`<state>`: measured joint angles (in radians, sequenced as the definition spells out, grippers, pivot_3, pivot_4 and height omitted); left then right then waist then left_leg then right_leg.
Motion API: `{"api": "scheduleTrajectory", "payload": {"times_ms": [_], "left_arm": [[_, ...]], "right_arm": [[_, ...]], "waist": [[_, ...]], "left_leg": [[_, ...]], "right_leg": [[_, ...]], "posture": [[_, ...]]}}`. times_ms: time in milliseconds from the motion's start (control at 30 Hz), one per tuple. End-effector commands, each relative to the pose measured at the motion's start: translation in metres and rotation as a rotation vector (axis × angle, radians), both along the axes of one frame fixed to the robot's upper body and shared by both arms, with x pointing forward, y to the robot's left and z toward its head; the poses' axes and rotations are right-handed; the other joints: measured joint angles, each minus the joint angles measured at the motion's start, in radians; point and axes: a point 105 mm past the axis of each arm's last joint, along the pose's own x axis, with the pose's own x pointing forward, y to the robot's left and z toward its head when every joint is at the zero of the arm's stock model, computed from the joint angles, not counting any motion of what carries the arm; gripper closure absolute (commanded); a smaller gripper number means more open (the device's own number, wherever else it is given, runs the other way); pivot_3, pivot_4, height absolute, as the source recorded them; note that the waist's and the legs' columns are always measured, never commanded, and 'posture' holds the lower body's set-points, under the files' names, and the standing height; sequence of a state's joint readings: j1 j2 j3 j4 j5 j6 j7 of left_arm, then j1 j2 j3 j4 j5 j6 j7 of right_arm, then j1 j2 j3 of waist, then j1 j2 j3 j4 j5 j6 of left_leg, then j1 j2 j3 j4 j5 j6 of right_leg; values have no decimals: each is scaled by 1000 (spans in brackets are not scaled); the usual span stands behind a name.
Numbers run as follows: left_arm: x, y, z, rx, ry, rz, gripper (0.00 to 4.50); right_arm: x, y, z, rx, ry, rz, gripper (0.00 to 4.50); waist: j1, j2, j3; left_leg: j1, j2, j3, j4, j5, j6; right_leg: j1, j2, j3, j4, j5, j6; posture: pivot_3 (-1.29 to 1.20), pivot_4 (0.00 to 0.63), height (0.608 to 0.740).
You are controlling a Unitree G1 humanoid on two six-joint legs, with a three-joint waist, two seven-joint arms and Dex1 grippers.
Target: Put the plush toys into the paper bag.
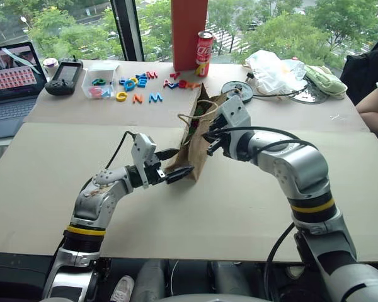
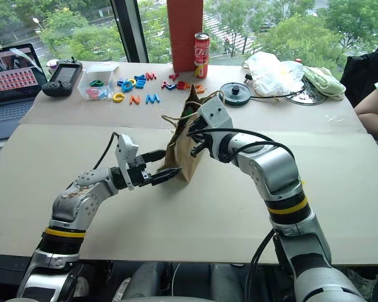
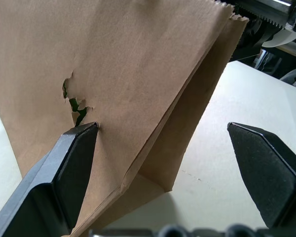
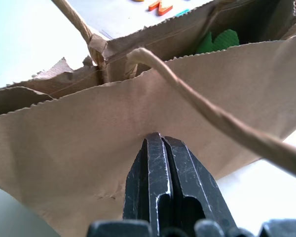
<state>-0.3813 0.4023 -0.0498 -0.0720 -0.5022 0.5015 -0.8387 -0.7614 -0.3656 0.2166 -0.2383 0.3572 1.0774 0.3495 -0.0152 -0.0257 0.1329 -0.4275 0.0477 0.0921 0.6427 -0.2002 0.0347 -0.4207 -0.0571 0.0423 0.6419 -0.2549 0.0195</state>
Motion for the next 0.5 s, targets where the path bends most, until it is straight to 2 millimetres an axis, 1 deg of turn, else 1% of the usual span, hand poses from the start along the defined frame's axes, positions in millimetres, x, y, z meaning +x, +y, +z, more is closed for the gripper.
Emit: {"api": "scheduleTrajectory", "payload": {"times_ms": [33,233,367,500], "left_arm": [[4,-4,12,14,-69,24,0],[13,-7,13,37,-104,83,0],[25,-7,11,56,-130,169,0],[29,-12,11,59,-157,213,0]], "right_arm": [[3,6,10,7,-33,-4,4494],[6,10,10,14,-29,-12,4494],[5,9,7,11,-23,-17,4494],[5,9,7,9,-22,-22,4494]], "waist": [[1,0,0],[3,0,0],[2,0,0],[1,0,0]], "left_leg": [[0,0,0,0,0,0],[0,0,0,0,0,0],[0,0,0,0,0,0],[0,0,0,0,0,0]], "right_leg": [[0,0,0,0,0,0],[1,-1,0,0,0,0],[0,0,0,0,0,0],[0,0,0,0,0,0]], "posture": [[0,150,739],[0,150,739],[0,150,739],[0,150,739]]}}
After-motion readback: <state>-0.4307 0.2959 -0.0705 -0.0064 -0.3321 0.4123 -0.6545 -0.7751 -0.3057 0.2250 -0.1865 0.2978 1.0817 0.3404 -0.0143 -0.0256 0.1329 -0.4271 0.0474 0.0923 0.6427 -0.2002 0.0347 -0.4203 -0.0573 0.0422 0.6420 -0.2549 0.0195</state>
